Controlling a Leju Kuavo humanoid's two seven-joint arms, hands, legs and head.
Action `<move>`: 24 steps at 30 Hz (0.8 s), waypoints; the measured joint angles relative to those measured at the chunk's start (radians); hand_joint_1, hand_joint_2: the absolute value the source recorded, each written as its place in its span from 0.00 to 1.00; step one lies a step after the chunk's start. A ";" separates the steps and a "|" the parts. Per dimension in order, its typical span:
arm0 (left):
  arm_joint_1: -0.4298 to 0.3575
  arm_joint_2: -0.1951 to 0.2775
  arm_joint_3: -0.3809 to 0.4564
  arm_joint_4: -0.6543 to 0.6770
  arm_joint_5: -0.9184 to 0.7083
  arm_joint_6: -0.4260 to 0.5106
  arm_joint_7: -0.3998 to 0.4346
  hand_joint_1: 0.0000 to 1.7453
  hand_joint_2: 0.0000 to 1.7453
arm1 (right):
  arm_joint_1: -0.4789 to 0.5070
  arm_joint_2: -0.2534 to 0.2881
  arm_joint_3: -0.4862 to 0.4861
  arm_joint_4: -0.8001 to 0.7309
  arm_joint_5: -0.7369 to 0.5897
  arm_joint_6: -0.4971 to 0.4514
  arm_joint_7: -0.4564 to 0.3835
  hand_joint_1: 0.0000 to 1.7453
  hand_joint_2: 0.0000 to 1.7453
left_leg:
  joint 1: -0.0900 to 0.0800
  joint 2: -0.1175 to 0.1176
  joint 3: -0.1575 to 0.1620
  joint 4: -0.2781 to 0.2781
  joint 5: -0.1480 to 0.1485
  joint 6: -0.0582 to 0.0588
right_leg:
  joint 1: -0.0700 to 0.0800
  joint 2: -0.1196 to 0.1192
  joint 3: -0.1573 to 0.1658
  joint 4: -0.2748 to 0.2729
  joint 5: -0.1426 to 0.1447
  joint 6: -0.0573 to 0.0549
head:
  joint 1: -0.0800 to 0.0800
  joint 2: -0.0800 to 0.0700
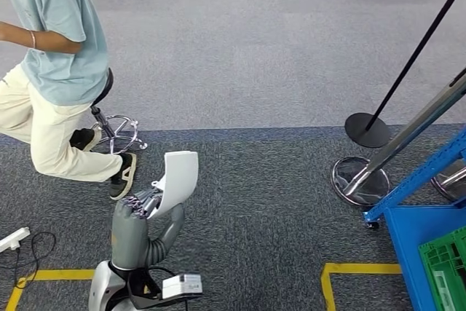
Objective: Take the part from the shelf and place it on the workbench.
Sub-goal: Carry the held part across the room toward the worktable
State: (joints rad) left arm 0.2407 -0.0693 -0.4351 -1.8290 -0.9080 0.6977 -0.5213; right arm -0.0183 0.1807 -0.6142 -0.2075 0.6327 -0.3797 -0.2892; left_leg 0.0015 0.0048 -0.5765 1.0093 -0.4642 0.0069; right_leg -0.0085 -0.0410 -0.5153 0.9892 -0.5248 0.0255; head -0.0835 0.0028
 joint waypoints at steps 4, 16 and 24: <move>-0.010 -0.002 -0.013 0.014 0.012 0.000 -0.022 1.00 1.00 | 0.003 0.002 -0.009 0.000 0.004 -0.006 0.000 0.00 0.00 | 0.004 -0.003 0.008 -0.016 0.005 0.021 | -0.002 0.032 -0.082 0.160 -0.086 0.013 | 0.005 0.000; 0.004 -0.005 -0.017 0.025 0.028 0.000 -0.055 1.00 1.00 | 0.010 0.009 -0.029 0.000 0.011 -0.001 -0.034 0.00 0.00 | 0.000 -0.022 0.009 -0.003 -0.007 -0.009 | -0.001 0.047 -0.026 -0.002 0.032 -0.013 | 0.006 0.000; 0.002 -0.006 -0.022 0.031 0.022 0.000 -0.045 1.00 1.00 | 0.004 0.011 -0.030 0.000 0.039 0.011 -0.041 0.00 0.00 | 0.005 -0.012 -0.079 0.203 -0.073 -0.023 | -0.002 0.034 -0.017 -0.007 0.031 -0.030 | 0.000 0.000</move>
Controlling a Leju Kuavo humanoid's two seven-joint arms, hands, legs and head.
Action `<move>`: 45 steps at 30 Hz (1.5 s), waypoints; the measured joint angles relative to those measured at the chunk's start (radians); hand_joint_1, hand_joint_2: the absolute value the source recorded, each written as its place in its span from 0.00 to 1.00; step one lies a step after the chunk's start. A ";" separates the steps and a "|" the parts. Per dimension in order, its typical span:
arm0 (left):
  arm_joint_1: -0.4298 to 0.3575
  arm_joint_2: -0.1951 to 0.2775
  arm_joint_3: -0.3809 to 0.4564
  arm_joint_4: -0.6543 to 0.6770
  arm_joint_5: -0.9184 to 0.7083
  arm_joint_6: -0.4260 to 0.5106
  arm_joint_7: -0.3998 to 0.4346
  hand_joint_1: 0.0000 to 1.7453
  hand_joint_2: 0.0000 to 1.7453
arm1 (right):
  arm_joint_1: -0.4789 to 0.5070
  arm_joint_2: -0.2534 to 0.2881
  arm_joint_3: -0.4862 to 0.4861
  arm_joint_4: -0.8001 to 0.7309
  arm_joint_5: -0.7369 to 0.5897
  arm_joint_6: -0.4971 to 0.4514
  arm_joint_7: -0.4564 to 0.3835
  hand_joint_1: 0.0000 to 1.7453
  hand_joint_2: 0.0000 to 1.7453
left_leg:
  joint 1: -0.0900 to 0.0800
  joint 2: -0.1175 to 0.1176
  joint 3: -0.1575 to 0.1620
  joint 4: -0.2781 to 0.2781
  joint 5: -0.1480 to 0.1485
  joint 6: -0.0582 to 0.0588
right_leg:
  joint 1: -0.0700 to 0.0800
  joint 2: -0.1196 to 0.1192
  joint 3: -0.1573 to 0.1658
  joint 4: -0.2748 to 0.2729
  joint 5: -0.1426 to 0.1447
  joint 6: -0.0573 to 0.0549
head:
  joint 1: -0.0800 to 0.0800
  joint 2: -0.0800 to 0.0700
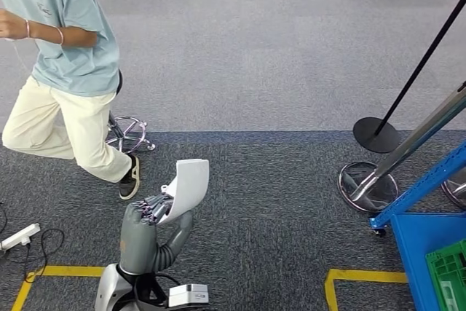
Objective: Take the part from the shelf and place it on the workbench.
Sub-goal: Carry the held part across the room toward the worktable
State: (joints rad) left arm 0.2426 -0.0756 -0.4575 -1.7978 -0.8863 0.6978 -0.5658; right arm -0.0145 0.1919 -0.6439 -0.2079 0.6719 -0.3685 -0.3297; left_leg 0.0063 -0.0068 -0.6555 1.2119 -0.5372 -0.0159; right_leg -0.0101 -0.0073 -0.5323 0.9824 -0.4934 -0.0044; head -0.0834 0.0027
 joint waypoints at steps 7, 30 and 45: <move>0.028 -0.022 0.011 -0.022 0.016 0.001 -0.057 1.00 1.00 | 0.000 0.000 0.000 0.000 0.016 0.008 -0.021 0.00 0.00 | -0.017 0.044 0.090 -0.216 0.075 0.036 | 0.009 -0.044 0.009 0.004 -0.022 0.028 | 0.003 0.000; 0.102 -0.076 0.076 -0.090 0.050 0.001 -0.134 1.00 1.00 | -0.017 0.022 -0.023 0.000 0.032 0.007 -0.041 0.00 0.00 | -0.006 0.002 -0.021 0.032 -0.019 -0.001 | 0.003 -0.047 0.020 -0.007 -0.013 -0.002 | 0.004 0.000; 0.083 -0.094 0.079 -0.104 0.058 0.000 -0.135 1.00 1.00 | -0.011 0.020 -0.033 0.000 0.040 0.026 -0.025 0.00 0.00 | -0.015 -0.042 0.096 -0.220 0.080 0.059 | 0.007 0.007 -0.114 0.274 -0.134 0.036 | 0.014 0.000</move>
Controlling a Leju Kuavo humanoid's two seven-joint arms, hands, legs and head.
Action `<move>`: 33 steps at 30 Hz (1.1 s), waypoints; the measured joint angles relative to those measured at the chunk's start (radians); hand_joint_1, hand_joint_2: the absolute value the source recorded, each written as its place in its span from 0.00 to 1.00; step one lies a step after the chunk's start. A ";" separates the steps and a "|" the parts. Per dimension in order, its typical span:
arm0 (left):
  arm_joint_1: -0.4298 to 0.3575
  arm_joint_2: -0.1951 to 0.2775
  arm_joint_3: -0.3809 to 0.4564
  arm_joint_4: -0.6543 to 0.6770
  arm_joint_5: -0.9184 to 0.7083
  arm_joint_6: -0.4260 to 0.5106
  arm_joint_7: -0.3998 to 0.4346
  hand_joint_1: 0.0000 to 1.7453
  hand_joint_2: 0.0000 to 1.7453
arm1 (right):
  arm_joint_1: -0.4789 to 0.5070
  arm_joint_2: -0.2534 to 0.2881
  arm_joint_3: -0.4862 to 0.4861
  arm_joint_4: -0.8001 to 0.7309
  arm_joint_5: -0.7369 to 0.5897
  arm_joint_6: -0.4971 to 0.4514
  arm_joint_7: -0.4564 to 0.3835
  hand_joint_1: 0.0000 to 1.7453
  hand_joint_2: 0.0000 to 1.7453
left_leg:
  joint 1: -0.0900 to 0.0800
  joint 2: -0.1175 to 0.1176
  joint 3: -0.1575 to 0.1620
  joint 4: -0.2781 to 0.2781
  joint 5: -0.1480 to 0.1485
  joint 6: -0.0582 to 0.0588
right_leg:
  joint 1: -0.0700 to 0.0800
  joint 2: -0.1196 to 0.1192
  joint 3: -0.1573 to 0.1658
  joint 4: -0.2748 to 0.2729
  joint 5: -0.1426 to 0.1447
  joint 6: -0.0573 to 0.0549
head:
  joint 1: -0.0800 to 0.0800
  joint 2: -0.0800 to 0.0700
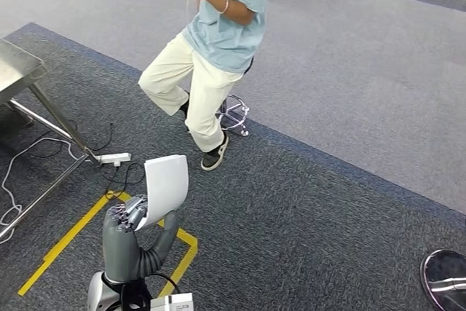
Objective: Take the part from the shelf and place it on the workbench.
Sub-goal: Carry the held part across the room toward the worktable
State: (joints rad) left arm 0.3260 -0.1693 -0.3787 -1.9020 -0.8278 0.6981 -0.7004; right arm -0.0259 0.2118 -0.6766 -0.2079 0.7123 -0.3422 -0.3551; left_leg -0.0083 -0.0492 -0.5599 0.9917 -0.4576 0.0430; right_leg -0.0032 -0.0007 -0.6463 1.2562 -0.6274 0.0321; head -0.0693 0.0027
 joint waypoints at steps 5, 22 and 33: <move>-0.019 0.001 -0.004 0.001 0.030 0.000 0.006 1.00 1.00 | -0.001 0.000 -0.007 0.000 0.003 0.000 0.011 0.00 0.00 | 0.001 -0.066 -0.005 0.008 0.000 -0.014 | -0.010 0.099 0.114 -0.265 0.124 -0.008 | -0.001 0.000; -0.205 0.072 -0.202 0.148 0.168 -0.086 0.187 1.00 1.00 | -0.006 -0.001 -0.085 -0.001 -0.037 0.015 0.001 0.00 0.00 | -0.003 0.119 -0.013 0.018 -0.007 -0.029 | 0.004 -0.112 0.148 -0.275 0.099 -0.010 | -0.011 0.000; -0.235 0.072 -0.246 0.198 0.154 -0.081 0.206 1.00 1.00 | 0.006 -0.019 -0.096 -0.005 -0.017 0.035 0.012 0.00 0.00 | 0.006 -0.013 -0.008 0.013 -0.002 -0.005 | -0.012 0.030 0.036 -0.133 0.098 0.012 | -0.003 0.000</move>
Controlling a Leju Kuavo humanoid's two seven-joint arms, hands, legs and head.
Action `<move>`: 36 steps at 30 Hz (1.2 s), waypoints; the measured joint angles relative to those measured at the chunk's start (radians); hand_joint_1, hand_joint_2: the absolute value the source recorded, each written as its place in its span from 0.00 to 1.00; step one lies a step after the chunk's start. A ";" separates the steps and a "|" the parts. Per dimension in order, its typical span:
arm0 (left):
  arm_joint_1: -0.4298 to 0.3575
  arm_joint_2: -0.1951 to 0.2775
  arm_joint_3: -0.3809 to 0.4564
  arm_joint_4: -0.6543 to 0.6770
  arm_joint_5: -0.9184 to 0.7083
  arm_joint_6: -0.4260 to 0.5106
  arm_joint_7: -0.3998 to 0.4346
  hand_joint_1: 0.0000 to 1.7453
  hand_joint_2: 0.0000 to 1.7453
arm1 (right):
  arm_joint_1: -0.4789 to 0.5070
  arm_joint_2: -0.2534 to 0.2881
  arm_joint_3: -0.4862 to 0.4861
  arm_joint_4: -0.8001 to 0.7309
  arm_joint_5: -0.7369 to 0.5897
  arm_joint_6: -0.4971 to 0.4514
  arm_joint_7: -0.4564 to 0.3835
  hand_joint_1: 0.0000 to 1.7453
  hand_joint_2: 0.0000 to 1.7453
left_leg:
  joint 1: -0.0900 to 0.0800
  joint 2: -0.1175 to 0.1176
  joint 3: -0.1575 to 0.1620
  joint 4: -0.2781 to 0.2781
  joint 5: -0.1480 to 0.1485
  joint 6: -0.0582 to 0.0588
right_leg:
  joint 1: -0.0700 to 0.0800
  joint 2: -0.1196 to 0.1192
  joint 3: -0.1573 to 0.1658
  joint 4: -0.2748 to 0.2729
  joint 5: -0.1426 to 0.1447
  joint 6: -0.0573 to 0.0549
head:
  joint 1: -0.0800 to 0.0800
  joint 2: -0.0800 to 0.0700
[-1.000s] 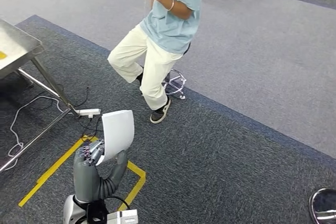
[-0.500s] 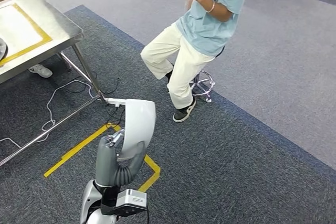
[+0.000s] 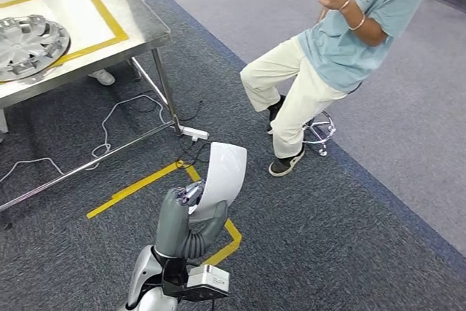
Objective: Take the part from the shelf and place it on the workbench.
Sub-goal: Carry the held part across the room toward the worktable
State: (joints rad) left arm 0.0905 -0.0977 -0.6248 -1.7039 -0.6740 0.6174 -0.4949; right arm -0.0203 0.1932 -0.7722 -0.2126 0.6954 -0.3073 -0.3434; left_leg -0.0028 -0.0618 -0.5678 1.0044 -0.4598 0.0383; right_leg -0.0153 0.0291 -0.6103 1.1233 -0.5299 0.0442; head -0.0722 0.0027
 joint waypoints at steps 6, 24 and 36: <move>-0.006 0.001 -0.005 0.010 0.011 0.000 0.006 1.00 1.00 | -0.003 -0.002 -0.001 0.000 0.005 0.003 0.000 0.00 0.00 | 0.005 -0.044 -0.019 0.014 -0.002 -0.034 | -0.006 0.029 0.061 -0.123 0.034 -0.019 | -0.001 0.000; 0.000 0.005 -0.002 0.022 0.001 0.028 0.023 1.00 1.00 | -0.010 -0.004 -0.006 -0.001 0.015 0.003 0.005 0.00 0.00 | 0.001 0.079 0.001 -0.007 0.000 -0.001 | 0.006 -0.069 0.036 -0.016 -0.058 0.001 | 0.001 0.000; 0.028 0.022 0.009 0.014 0.013 0.048 0.021 1.00 1.00 | -0.008 -0.003 -0.011 0.000 0.039 0.010 0.017 0.00 0.00 | 0.007 -0.061 -0.012 0.013 -0.007 -0.034 | -0.008 0.025 0.055 -0.115 0.031 -0.014 | 0.004 0.000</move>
State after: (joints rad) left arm 0.1185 -0.0753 -0.6160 -1.6899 -0.6605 0.6651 -0.4742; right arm -0.0281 0.1898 -0.7832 -0.2131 0.7342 -0.2975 -0.3267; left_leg 0.0038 -0.1226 -0.5798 1.0176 -0.4663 0.0045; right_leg -0.0229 0.0538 -0.5549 1.0084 -0.4984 0.0298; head -0.0677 0.0027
